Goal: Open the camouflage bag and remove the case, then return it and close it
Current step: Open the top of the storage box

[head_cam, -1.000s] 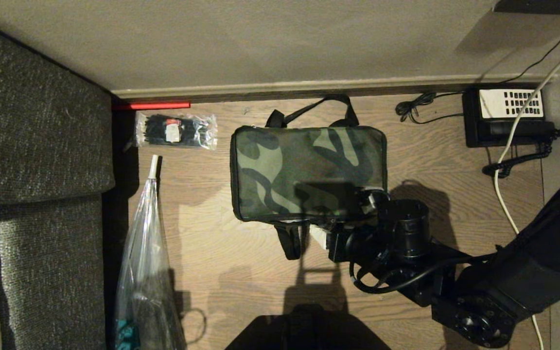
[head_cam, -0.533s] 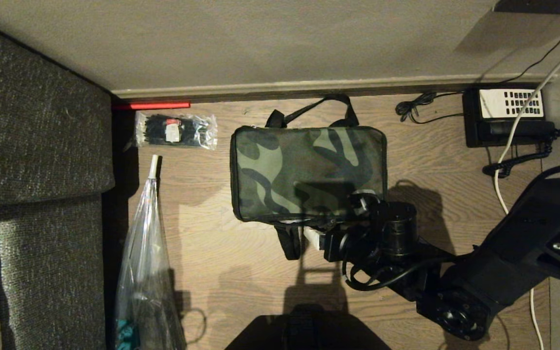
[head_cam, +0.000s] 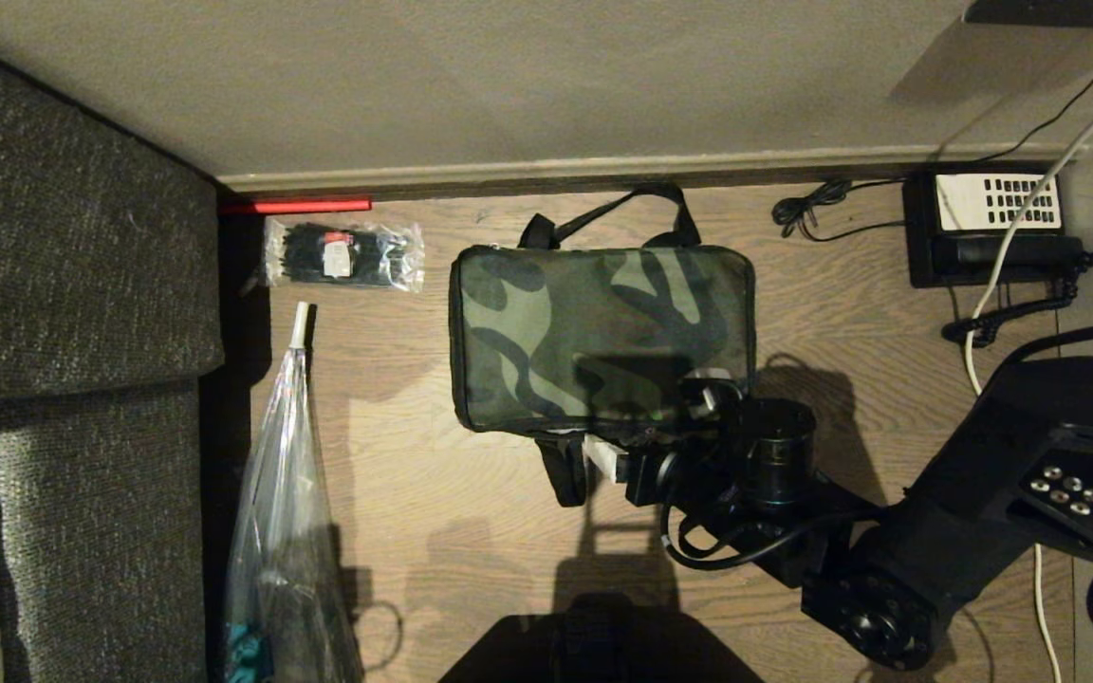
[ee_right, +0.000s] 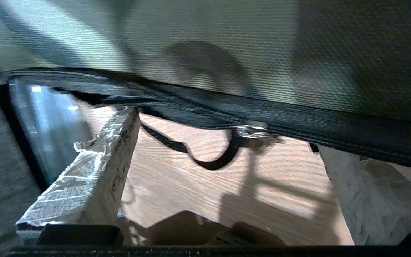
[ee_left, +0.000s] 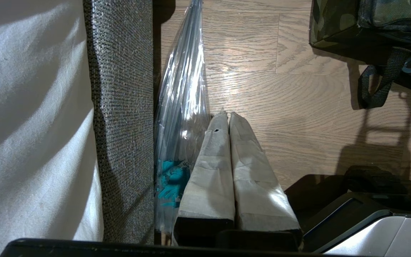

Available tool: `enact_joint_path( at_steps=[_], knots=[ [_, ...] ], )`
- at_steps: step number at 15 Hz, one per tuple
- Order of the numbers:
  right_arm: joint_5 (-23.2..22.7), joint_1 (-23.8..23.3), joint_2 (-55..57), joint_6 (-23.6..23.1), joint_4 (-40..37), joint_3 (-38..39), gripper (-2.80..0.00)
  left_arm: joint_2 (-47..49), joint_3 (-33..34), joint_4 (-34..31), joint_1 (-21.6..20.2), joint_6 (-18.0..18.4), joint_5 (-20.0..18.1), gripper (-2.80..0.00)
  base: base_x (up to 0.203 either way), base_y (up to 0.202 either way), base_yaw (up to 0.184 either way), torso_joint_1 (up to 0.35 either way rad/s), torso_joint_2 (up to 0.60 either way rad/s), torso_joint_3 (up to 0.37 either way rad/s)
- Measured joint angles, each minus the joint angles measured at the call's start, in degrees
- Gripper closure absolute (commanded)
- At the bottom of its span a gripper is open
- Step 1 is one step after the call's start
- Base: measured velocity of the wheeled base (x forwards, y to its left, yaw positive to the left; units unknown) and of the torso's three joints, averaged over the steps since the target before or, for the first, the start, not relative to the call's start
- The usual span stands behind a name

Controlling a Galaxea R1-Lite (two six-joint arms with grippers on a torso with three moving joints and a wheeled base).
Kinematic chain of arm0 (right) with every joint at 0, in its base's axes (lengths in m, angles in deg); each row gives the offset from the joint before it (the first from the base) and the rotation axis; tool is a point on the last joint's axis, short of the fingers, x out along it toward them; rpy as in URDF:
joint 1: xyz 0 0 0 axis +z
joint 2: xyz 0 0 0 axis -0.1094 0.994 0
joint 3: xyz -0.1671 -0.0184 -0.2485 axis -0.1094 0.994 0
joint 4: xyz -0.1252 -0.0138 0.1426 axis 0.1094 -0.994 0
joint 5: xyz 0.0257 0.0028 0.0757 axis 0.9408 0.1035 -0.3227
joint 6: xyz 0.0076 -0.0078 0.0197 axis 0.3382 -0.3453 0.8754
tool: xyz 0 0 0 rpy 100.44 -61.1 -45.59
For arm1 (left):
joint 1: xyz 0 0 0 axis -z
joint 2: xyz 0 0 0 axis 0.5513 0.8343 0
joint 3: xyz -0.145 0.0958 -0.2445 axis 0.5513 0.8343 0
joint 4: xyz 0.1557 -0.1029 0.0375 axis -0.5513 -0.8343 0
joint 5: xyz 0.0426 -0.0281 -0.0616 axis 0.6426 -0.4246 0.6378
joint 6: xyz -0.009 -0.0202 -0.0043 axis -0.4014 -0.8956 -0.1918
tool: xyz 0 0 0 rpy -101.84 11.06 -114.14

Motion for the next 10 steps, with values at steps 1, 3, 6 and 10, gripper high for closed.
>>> enact_joint_path(
  at_steps=[1, 3, 6, 10],
  knots=[
    [-0.36, 0.00, 0.04, -0.20, 0.57, 0.49, -2.80, 0.00, 0.00, 0.00, 0.00, 0.02, 0.00, 0.00, 0.000, 0.000, 0.000, 0.000, 0.00, 0.000],
    [-0.37, 0.00, 0.06, -0.43, 0.66, 1.12, -2.80, 0.00, 0.00, -0.05, 0.00, 0.02, 0.00, 0.00, 0.000, 0.000, 0.000, 0.000, 0.00, 0.000],
    [-0.08, -0.29, 0.34, -1.77, 0.77, 1.39, 0.00, 0.00, 0.00, -0.02, 0.02, 0.02, -0.01, 0.00, 0.000, 0.000, 0.000, 0.000, 0.00, 0.000],
    [0.27, -0.67, 1.05, -2.23, 1.62, 1.79, 0.00, 0.00, 0.00, 0.00, 0.00, 0.02, 0.00, 0.00, 0.000, 0.000, 0.000, 0.000, 0.00, 0.000]
  ],
)
